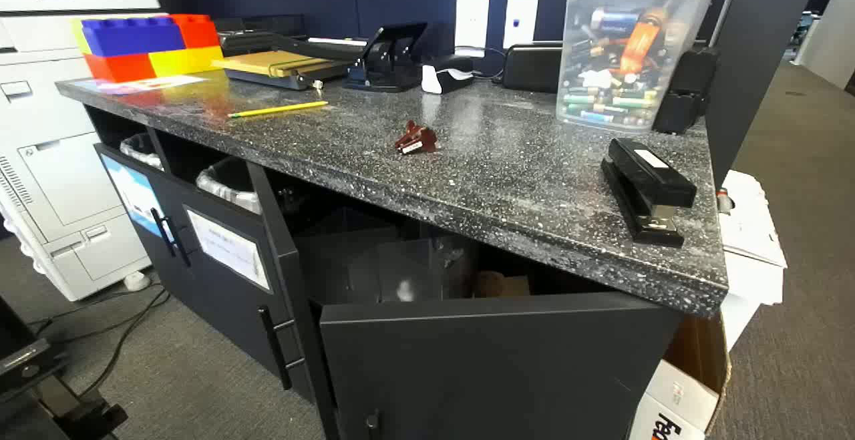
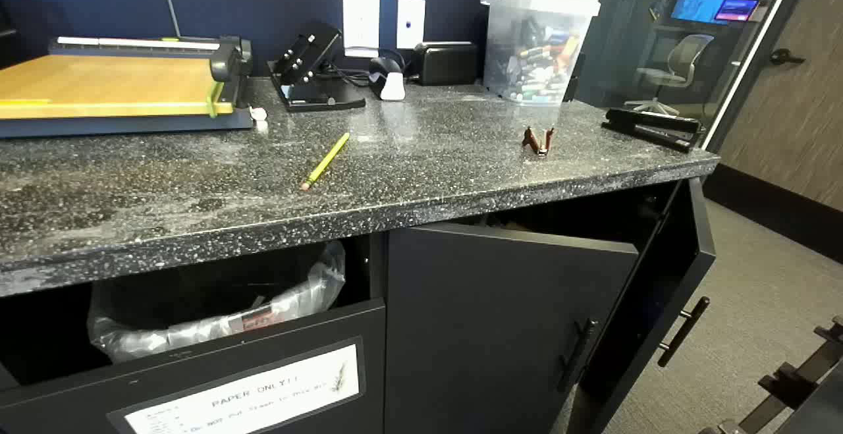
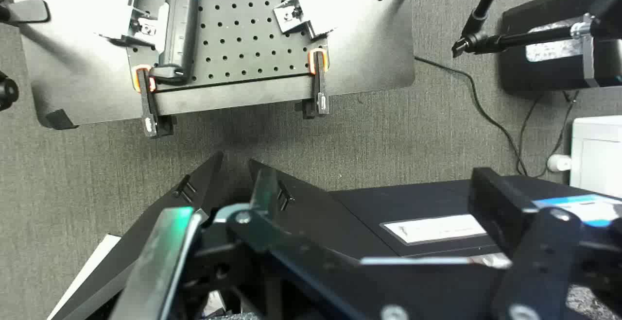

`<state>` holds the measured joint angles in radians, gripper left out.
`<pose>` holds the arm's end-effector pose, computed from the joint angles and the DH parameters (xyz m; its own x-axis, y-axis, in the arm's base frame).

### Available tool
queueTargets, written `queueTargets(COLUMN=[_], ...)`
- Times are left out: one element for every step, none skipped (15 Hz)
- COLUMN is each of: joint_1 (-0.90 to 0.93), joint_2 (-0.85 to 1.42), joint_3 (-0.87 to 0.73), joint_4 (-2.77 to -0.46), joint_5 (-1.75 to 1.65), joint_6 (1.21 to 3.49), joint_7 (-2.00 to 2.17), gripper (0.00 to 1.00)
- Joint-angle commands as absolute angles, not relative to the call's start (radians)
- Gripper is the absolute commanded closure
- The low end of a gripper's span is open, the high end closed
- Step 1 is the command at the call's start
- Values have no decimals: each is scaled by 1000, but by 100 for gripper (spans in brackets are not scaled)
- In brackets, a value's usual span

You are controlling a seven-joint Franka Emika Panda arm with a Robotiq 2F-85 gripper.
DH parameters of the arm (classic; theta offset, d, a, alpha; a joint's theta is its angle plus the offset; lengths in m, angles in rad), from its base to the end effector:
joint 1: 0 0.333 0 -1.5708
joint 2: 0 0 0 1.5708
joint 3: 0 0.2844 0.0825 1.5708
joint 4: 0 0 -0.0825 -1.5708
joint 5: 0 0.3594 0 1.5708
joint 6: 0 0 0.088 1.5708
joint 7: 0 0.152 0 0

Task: Close the bottom left cabinet door

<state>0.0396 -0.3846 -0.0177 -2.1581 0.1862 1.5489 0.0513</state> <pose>0.3902 0.0366 0.4710 0.9725 -0.0223 -0.2317 -0.0645 -0.9822 -0.1762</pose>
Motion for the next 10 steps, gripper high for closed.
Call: queueTargets(joint_1=[26, 26, 25, 23, 21, 21, 21, 22, 25, 27], joint_2=[-384, -384, -366, -356, -349, -342, -325, -296, -265, -225], joint_3=[-7, -7, -3, 2, 4, 6, 8, 13, 18, 25], joint_4=[-2155, -2154, -2170, -2200, -2226, -2267, -2301, -2336, -2364, -2392], joint_5=[189, 189, 186, 186, 186, 188, 193, 195, 191, 188], joint_6=[1546, 1546, 1565, 1610, 1643, 1704, 1767, 1843, 1909, 1988], joint_7=[48, 48, 55, 64, 68, 73, 79, 92, 106, 124], gripper=[0, 0, 0, 0, 0, 0, 0, 0, 0, 0])
